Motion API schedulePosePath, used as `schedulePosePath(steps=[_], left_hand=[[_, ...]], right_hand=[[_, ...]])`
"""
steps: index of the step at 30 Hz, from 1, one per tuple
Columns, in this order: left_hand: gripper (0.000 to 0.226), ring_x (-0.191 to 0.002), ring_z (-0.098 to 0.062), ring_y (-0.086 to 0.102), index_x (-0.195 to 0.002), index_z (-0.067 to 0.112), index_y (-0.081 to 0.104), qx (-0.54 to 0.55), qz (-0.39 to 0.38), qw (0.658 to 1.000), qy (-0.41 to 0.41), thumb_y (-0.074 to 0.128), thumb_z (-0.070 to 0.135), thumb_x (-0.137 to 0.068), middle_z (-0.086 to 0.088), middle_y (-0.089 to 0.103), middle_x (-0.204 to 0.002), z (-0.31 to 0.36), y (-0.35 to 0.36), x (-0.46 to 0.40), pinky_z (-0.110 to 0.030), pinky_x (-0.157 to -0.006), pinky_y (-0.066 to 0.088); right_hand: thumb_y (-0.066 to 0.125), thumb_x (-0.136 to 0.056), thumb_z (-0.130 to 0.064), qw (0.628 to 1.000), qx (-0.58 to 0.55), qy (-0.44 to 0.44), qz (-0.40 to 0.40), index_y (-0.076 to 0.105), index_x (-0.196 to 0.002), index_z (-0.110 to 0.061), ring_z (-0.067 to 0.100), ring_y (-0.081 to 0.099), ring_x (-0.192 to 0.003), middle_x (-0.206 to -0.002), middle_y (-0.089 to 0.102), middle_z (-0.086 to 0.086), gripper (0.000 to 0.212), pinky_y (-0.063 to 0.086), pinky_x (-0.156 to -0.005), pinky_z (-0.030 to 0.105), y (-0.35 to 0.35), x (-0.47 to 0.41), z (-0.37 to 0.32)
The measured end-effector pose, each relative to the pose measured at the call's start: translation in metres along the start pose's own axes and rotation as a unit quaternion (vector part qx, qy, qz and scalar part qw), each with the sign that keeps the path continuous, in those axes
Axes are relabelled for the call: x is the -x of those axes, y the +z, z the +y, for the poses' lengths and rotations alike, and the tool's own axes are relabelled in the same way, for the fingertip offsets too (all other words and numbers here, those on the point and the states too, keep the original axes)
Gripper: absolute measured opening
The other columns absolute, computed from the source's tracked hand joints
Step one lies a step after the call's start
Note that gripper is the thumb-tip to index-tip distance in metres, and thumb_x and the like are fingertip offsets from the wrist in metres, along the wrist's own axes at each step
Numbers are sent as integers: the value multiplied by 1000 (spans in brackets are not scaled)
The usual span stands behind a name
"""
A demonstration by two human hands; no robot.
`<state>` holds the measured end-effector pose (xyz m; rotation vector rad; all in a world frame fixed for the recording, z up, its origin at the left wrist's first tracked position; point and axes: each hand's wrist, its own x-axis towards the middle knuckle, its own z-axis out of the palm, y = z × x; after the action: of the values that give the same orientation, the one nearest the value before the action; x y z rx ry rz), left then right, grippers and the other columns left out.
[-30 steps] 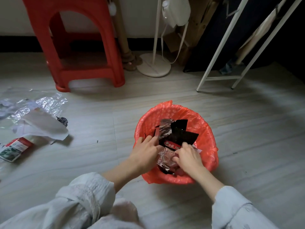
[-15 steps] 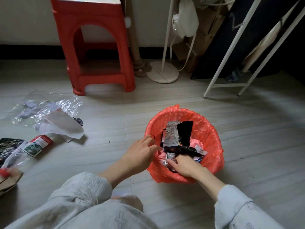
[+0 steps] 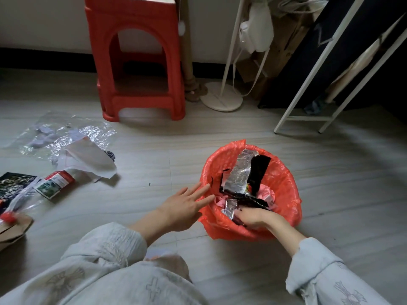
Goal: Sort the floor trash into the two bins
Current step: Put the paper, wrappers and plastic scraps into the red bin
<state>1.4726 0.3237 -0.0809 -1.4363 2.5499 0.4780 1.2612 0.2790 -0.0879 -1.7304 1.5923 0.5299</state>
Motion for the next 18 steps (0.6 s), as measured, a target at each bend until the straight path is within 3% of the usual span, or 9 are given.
schedulePosePath(steps=[2, 4, 8, 11, 13, 15, 16, 18], left_hand=[[57, -145, -21, -5, -148, 26, 7, 1, 8, 1000, -2, 35, 26, -99, -5, -8, -157, 0, -4, 7, -35, -116, 8], [56, -145, -22, -4, -148, 27, 9, 4, 16, 1000, -9, 34, 24, -99, -6, -6, -157, -2, -10, 14, -35, -117, 8], [54, -145, -22, -3, -148, 28, 11, 24, 41, 999, -21, 33, 22, -99, -6, -3, -157, -2, -24, 28, -36, -118, 9], [51, -145, -22, -1, -147, 26, 16, 23, 64, 997, -24, 33, 21, -99, -6, 2, -157, -2, -35, 39, -33, -118, 10], [50, -145, -22, 0, -147, 24, 18, 22, 75, 997, -27, 33, 21, -99, -7, 4, -157, -2, -40, 47, -33, -118, 10], [50, -145, -22, 1, -146, 24, 19, 20, 86, 996, -30, 33, 20, -99, -7, 6, -157, -3, -43, 52, -31, -117, 10], [49, -145, -22, 2, -146, 24, 20, 19, 92, 995, -31, 33, 21, -99, -7, 7, -157, -3, -43, 54, -31, -116, 10], [49, -145, -21, 3, -146, 24, 20, 19, 99, 994, -30, 33, 20, -99, -6, 8, -157, -3, -45, 57, -30, -116, 10]], right_hand=[[31, -99, -32, 999, 33, 17, 1, 31, -141, -6, 25, 41, -128, -143, 41, 13, 50, 28, -108, 30, -4, 12, 4], [30, -99, -32, 998, 61, 21, -4, 28, -144, -3, 29, 36, -134, -148, 34, 17, 53, 28, -108, 30, -9, 26, 3], [32, -100, -29, 996, 81, -9, 36, 53, -125, -4, 32, 49, -121, -131, 53, 18, 41, 39, -97, 33, -23, 53, -7], [41, -96, -32, 976, 76, -37, 202, 67, -90, -10, 33, 61, -99, -96, 68, 13, 35, 46, -80, 35, -29, 71, -17], [46, -94, -37, 933, 92, -50, 344, 62, -74, -12, 32, 63, -86, -80, 66, 10, 36, 42, -66, 33, -30, 83, -28], [53, -91, -37, 877, 97, -107, 458, 62, -84, -11, 32, 61, -86, -86, 65, 9, 27, 38, -63, 32, -31, 85, -36], [56, -90, -36, 865, 101, -133, 473, 61, -99, -11, 30, 59, -94, -97, 62, 9, 27, 41, -69, 33, -30, 82, -38], [50, -92, -39, 905, 130, -117, 388, 41, -136, -17, 27, 41, -123, -133, 44, 8, 49, 40, -93, 40, -26, 70, -37]])
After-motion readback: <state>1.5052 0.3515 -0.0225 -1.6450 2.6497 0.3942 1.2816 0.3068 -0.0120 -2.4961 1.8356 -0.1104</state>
